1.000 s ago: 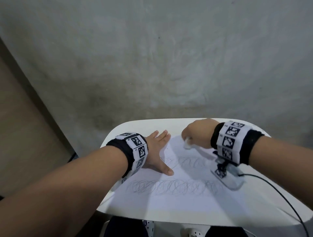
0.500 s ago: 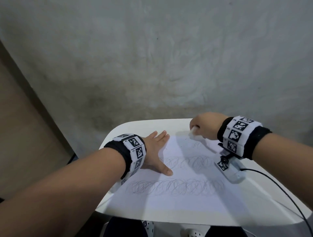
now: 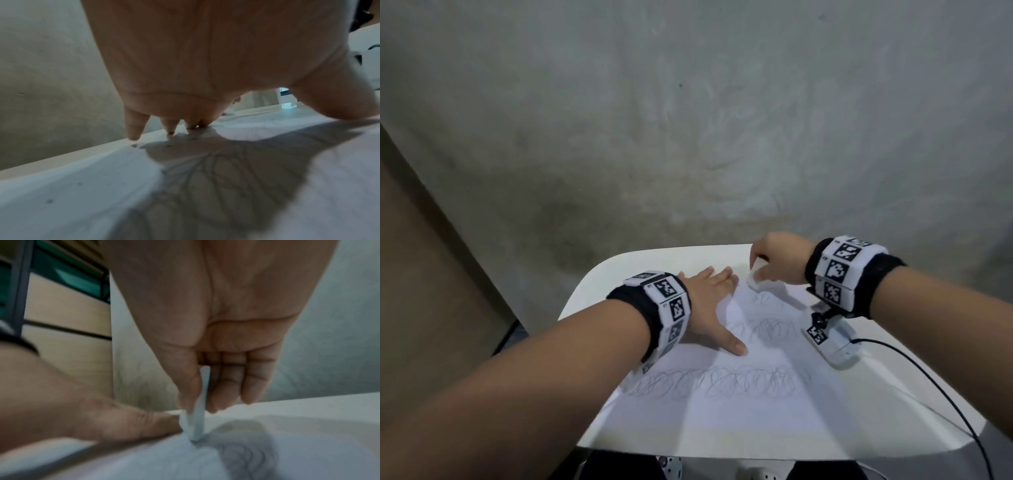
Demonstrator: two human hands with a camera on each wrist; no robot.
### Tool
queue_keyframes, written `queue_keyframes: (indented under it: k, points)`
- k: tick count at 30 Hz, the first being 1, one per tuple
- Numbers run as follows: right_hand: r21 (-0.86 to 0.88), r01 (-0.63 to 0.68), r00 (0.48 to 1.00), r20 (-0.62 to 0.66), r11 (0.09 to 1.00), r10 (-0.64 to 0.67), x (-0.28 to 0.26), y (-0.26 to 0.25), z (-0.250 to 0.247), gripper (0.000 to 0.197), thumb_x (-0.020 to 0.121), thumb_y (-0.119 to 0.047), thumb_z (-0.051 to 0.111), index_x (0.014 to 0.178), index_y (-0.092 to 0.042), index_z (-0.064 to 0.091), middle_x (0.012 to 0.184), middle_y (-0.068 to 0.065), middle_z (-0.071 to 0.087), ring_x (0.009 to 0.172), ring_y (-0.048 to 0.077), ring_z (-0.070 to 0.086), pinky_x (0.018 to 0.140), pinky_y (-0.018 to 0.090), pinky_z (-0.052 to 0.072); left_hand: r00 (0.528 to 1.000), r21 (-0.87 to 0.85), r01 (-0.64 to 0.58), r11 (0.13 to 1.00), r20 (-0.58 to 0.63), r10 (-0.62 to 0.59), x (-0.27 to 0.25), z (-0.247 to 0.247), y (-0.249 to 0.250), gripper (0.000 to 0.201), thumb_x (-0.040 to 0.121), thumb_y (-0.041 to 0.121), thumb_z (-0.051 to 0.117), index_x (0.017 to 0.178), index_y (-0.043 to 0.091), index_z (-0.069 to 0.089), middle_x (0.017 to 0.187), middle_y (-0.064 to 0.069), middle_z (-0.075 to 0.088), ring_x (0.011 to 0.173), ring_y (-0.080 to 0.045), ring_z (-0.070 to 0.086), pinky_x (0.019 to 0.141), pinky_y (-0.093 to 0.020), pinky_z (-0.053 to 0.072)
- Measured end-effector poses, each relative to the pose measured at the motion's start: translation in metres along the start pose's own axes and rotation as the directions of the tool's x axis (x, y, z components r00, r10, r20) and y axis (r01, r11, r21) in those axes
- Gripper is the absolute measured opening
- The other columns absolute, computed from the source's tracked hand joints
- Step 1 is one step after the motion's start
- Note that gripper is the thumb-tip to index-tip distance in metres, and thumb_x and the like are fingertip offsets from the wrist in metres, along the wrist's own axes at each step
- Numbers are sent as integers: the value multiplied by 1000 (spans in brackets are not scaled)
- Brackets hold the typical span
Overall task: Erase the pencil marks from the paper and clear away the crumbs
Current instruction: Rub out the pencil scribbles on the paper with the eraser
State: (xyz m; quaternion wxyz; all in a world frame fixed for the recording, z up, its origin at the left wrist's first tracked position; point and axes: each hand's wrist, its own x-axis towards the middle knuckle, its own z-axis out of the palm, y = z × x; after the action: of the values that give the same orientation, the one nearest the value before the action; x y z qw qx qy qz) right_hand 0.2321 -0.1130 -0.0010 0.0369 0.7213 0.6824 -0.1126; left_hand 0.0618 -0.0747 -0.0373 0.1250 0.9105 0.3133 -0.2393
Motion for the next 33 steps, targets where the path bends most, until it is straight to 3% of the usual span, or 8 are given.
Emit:
queue_keyframes:
  k: [3,8,12,19,24,27,30,33]
  points:
    - [-197,-1,996,82,980,17,5,-10,4,23,92,-14,50,112,-9,58,108,7,65,102,28,62,74,28,44,1000,-14,25,1000,18,-25,3,1,5,130,71,77,64,154,24,-21,160,10,-27,148,-18,-22,118,-54,0]
    - [-391,148,977,202,909,-72,2,-34,10,10,95,-10,49,101,-9,57,85,4,59,87,25,57,61,26,36,1000,-28,14,1000,23,-14,1,2,6,131,72,75,66,152,26,-26,161,11,-26,148,-20,-23,118,-54,1]
    - [-380,62,991,136,923,-11,4,-17,0,21,94,-10,46,105,-5,63,104,8,67,89,26,61,68,27,41,1000,-23,17,1000,17,-17,0,3,6,129,73,74,65,153,23,-23,160,9,-28,148,-18,-24,118,-49,-1]
    - [-354,119,987,144,928,-72,-2,-32,10,27,93,-12,51,116,-15,63,108,5,68,96,25,64,69,26,40,1000,-19,2,1000,18,-2,1,3,6,126,72,75,65,154,27,-18,161,9,-26,148,-21,-23,118,-54,1]
    - [-430,188,973,206,883,-106,-10,-48,9,6,89,-11,56,89,-11,61,72,-3,54,78,22,54,60,25,40,999,-20,28,999,28,-27,1,3,6,125,72,76,65,154,30,-17,161,11,-23,148,-18,-24,118,-52,-1]
    - [-365,148,981,173,919,-89,-3,-34,4,22,91,-12,51,108,-12,65,95,5,68,82,24,58,67,28,44,999,-6,19,1000,31,-19,-2,1,8,125,74,75,64,153,25,-20,161,9,-24,148,-19,-24,118,-50,-1]
    - [-426,45,994,112,904,4,3,-19,-2,21,91,-10,48,101,-8,66,86,3,63,77,24,56,64,26,43,999,-2,19,1000,30,-19,-1,0,8,129,74,75,63,153,23,-23,160,9,-28,148,-19,-24,118,-50,-1]
    - [-361,152,981,167,920,-96,-4,-38,9,17,88,-12,54,100,-11,67,83,4,64,80,24,58,66,27,41,999,-3,25,1000,33,-25,0,1,8,129,73,75,65,152,26,-23,160,11,-26,148,-20,-24,118,-52,0]
